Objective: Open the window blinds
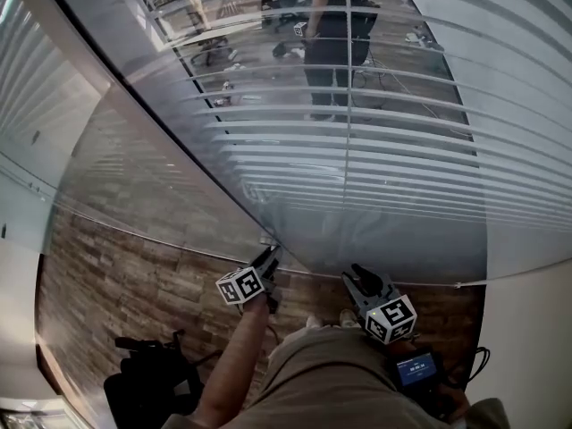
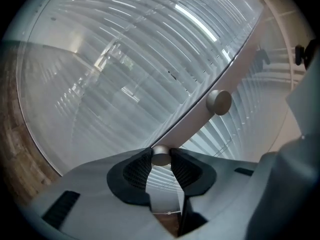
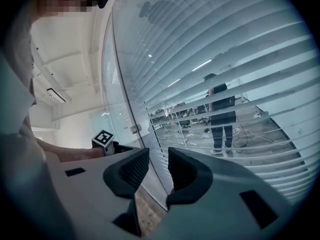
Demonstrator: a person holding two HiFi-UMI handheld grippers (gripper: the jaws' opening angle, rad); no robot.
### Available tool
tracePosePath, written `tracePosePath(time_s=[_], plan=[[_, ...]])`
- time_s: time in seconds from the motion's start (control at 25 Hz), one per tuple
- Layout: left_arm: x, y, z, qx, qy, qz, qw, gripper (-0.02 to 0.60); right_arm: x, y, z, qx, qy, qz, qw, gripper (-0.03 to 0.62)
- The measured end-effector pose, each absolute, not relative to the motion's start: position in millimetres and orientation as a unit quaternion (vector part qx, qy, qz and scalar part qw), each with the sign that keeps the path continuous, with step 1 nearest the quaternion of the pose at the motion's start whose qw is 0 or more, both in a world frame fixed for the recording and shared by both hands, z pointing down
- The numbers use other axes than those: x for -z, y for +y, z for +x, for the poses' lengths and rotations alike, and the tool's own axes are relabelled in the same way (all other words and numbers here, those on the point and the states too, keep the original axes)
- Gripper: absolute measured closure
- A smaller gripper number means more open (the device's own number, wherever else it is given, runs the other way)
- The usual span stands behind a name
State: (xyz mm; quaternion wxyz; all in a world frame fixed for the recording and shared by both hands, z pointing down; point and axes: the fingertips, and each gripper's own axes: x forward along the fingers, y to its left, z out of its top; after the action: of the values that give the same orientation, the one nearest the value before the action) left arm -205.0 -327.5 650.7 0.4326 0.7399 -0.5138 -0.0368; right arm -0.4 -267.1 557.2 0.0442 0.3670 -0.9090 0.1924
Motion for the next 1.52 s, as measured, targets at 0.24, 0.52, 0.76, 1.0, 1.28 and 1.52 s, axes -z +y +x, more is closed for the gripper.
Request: tracePosePath(time_s=[0.24,0.52,0.76,1.0,1.28,1.52], plan=[[-648.9,-327.5,-203.1,0.068,-0.496,0.736,0.456,0.446,-556.8,-267.3,-0.2,-0.193,-0.91,0.365,0.044,0.47],[-648.1,-326.8,-203.5,0.104,-0.473,0.724,0.491,0.446,-556.9,-266.8,-0.5,-0.194,-0.91,0.365,0.043,0.47],[-648.1,-327.7,-203.4,0.127,-0.46,0.716,0.51,0.446,-557.0,-267.8,-0.3,-0.194,-0.91,0.364,0.043,0.47],[-648.0,-327.6,-203.5,0.153,-0.443,0.707,0.53,0.446,-557.6,-267.3,0.3,-0.195,-0.91,0.365,0.044,0.47],[-647.8,-327.2,-203.3,0.172,-0.432,0.699,0.544,0.446,-556.9,-267.2,0.0,-0.195,-0.91,0.364,0.044,0.47],[-648.8,-328.1,-203.3,0.194,-0.416,0.688,0.562,0.446,-556.8,-267.8,-0.6,-0.192,-0.91,0.364,0.045,0.47]])
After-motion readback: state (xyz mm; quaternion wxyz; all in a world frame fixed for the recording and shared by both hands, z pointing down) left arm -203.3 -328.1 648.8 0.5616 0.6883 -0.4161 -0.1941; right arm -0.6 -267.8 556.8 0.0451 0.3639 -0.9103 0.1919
